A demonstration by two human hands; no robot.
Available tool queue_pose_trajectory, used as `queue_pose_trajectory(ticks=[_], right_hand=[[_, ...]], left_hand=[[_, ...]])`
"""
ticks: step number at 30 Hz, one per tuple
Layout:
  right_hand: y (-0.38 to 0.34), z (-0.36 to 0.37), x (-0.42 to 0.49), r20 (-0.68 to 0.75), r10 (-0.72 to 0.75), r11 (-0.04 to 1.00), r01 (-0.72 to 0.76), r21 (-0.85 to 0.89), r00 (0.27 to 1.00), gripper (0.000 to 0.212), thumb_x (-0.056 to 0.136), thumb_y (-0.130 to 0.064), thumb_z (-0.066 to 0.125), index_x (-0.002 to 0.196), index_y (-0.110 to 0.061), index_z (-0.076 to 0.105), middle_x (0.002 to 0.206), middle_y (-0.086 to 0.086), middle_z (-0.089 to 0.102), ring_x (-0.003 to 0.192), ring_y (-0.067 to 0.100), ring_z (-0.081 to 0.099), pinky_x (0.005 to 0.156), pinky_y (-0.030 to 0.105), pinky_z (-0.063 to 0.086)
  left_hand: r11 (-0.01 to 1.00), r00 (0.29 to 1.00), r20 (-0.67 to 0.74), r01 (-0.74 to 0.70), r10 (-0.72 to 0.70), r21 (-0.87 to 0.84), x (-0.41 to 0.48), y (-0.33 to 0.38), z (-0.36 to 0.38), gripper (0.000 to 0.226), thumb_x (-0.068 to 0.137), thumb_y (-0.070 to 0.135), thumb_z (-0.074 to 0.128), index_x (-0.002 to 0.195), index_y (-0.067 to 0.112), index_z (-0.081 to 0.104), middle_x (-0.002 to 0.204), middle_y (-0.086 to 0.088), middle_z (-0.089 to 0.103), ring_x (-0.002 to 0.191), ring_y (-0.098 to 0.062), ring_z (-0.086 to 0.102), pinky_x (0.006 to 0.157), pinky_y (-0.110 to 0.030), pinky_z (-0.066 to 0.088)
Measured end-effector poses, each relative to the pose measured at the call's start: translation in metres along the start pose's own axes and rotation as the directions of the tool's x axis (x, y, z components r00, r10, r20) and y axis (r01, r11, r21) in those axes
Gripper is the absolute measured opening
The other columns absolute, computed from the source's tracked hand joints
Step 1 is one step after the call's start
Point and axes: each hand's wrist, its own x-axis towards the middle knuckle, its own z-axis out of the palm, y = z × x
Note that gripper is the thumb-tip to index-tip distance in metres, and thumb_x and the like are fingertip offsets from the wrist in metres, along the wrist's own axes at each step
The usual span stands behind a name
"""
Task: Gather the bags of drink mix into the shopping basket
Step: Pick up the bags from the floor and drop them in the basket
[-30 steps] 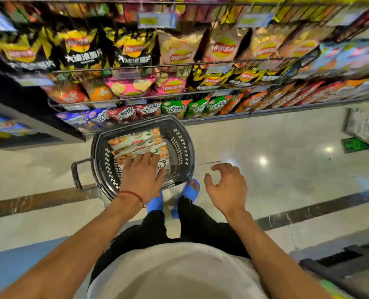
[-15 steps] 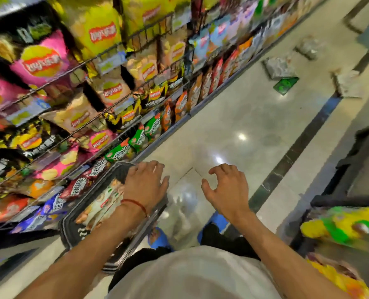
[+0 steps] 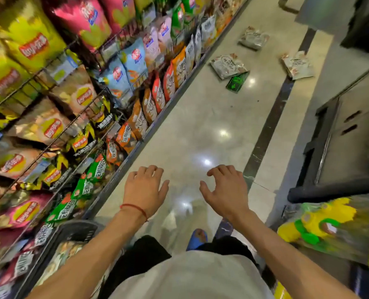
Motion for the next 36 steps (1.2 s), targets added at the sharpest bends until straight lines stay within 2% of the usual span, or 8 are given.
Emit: queue_pose_trajectory(ticks=[3, 7, 11, 17, 22, 26, 33, 36], right_hand=[[0.039, -0.016, 0.038, -0.002, 0.063, 0.998, -0.063, -0.016, 0.998, 0.041, 0.087, -0.051, 0.059, 0.106, -0.019, 0.075, 0.108, -0.001, 0.071, 0.107, 0.026, 0.062, 0.090, 0.040, 0.045], [0.076, -0.034, 0.088, -0.025, 0.123, 0.992, -0.123, -0.016, 0.992, 0.044, 0.090, -0.052, 0.059, 0.110, -0.018, 0.076, 0.110, 0.002, 0.073, 0.106, 0.026, 0.064, 0.091, 0.042, 0.049], [0.100, -0.045, 0.144, -0.048, 0.214, 0.977, -0.213, 0.020, 0.976, 0.042, 0.089, -0.052, 0.062, 0.113, -0.019, 0.075, 0.112, 0.000, 0.073, 0.106, 0.024, 0.065, 0.092, 0.042, 0.050], [0.128, -0.052, 0.245, -0.067, 0.341, 0.939, -0.343, -0.018, 0.938, 0.042, 0.087, -0.049, 0.065, 0.114, -0.018, 0.073, 0.110, 0.000, 0.072, 0.102, 0.025, 0.066, 0.086, 0.039, 0.050], [0.142, -0.066, 0.332, -0.070, 0.421, 0.906, -0.422, 0.001, 0.904, 0.044, 0.091, -0.049, 0.066, 0.122, -0.019, 0.072, 0.121, -0.001, 0.071, 0.111, 0.022, 0.064, 0.092, 0.039, 0.050], [0.160, -0.070, 0.392, -0.091, 0.448, 0.894, -0.448, 0.016, 0.890, 0.045, 0.091, -0.050, 0.064, 0.123, -0.020, 0.071, 0.124, -0.001, 0.069, 0.115, 0.022, 0.062, 0.095, 0.039, 0.050], [0.220, -0.062, 0.512, -0.131, 0.422, 0.906, -0.422, 0.028, 0.897, 0.038, 0.083, -0.038, 0.076, 0.112, -0.014, 0.075, 0.108, 0.004, 0.073, 0.102, 0.029, 0.067, 0.087, 0.041, 0.053], [0.248, -0.064, 0.573, -0.111, 0.386, 0.922, -0.386, 0.029, 0.916, 0.038, 0.081, -0.041, 0.071, 0.108, -0.014, 0.075, 0.105, 0.005, 0.073, 0.100, 0.030, 0.067, 0.086, 0.041, 0.052]], left_hand=[[0.999, 0.999, -0.002, -0.037, 0.037, -0.017, 0.052, 0.029, -0.006, 0.043, 0.097, 0.049, 0.041, 0.119, 0.020, 0.065, 0.113, 0.000, 0.066, 0.101, -0.026, 0.062, 0.084, -0.041, 0.049], [0.993, 0.993, -0.019, -0.119, 0.119, -0.003, 0.121, 0.048, -0.008, 0.039, 0.097, 0.047, 0.048, 0.117, 0.019, 0.066, 0.110, -0.002, 0.066, 0.097, -0.028, 0.062, 0.082, -0.042, 0.049], [0.980, 0.981, 0.001, -0.197, 0.197, 0.013, 0.204, 0.058, -0.006, 0.047, 0.093, 0.049, 0.037, 0.111, 0.019, 0.068, 0.103, -0.001, 0.067, 0.091, -0.027, 0.063, 0.076, -0.040, 0.047], [0.946, 0.946, 0.047, -0.323, 0.321, 0.034, 0.355, 0.072, -0.017, 0.042, 0.098, 0.049, 0.045, 0.125, 0.022, 0.063, 0.118, 0.001, 0.066, 0.102, -0.023, 0.062, 0.081, -0.039, 0.046], [0.906, 0.907, 0.030, -0.421, 0.420, 0.051, 0.470, 0.078, -0.033, 0.040, 0.097, 0.047, 0.050, 0.121, 0.020, 0.066, 0.113, -0.002, 0.068, 0.096, -0.026, 0.064, 0.078, -0.039, 0.048], [0.890, 0.891, 0.001, -0.453, 0.453, 0.052, 0.544, 0.088, -0.043, 0.040, 0.095, 0.046, 0.047, 0.116, 0.019, 0.067, 0.107, -0.003, 0.068, 0.092, -0.028, 0.064, 0.075, -0.040, 0.048], [0.889, 0.891, 0.057, -0.454, 0.451, 0.055, 0.669, 0.116, -0.046, 0.037, 0.095, 0.043, 0.052, 0.119, 0.019, 0.065, 0.110, -0.003, 0.067, 0.094, -0.028, 0.063, 0.075, -0.040, 0.047], [0.896, 0.898, 0.070, -0.439, 0.435, 0.064, 0.726, 0.133, -0.053, 0.037, 0.095, 0.044, 0.052, 0.120, 0.019, 0.065, 0.111, -0.002, 0.067, 0.095, -0.028, 0.063, 0.074, -0.040, 0.048]])
